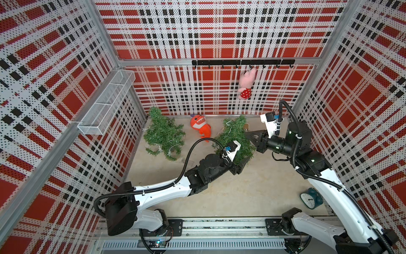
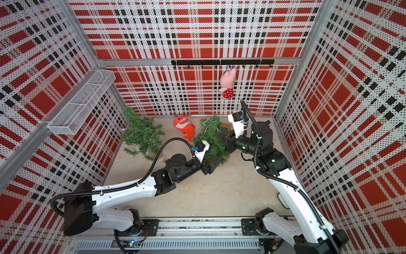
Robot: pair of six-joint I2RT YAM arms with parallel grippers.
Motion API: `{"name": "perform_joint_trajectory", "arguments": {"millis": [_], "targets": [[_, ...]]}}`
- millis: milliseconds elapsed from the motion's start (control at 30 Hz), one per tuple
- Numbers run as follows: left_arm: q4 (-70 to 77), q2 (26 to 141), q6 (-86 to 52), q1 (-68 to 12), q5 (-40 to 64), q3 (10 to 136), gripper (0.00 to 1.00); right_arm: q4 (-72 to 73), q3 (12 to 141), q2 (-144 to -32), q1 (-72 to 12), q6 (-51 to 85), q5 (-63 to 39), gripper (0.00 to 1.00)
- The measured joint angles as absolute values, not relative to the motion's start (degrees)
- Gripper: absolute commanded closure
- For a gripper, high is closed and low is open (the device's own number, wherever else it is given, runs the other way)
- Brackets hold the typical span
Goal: Wrap string light around the christmas tree
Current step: Wrap the light string around the Christmas tree.
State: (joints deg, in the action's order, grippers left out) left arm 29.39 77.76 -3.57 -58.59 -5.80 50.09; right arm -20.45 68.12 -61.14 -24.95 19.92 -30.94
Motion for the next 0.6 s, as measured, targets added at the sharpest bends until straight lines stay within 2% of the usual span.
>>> {"name": "perform_joint_trajectory", "arguments": {"millis": [233,467,600], "targets": [[38.24,79.46,-6.11,-55.64,-3.55,49.60,0.30,-14.92,66.02,-64.07,-27.38,22.74,-33.58,1.00],[43.59,83.07,-9.72,-54.19,-1.93,49.41,0.47,-11.09,66.02,-64.95,-28.99,24.53,-34.94,1.00],[46.26,83.18,-11.90,-52.77,-1.23,49.21,0.52,-10.79,66.00,-64.99,-29.15,24.56,-34.89,1.00]]}}
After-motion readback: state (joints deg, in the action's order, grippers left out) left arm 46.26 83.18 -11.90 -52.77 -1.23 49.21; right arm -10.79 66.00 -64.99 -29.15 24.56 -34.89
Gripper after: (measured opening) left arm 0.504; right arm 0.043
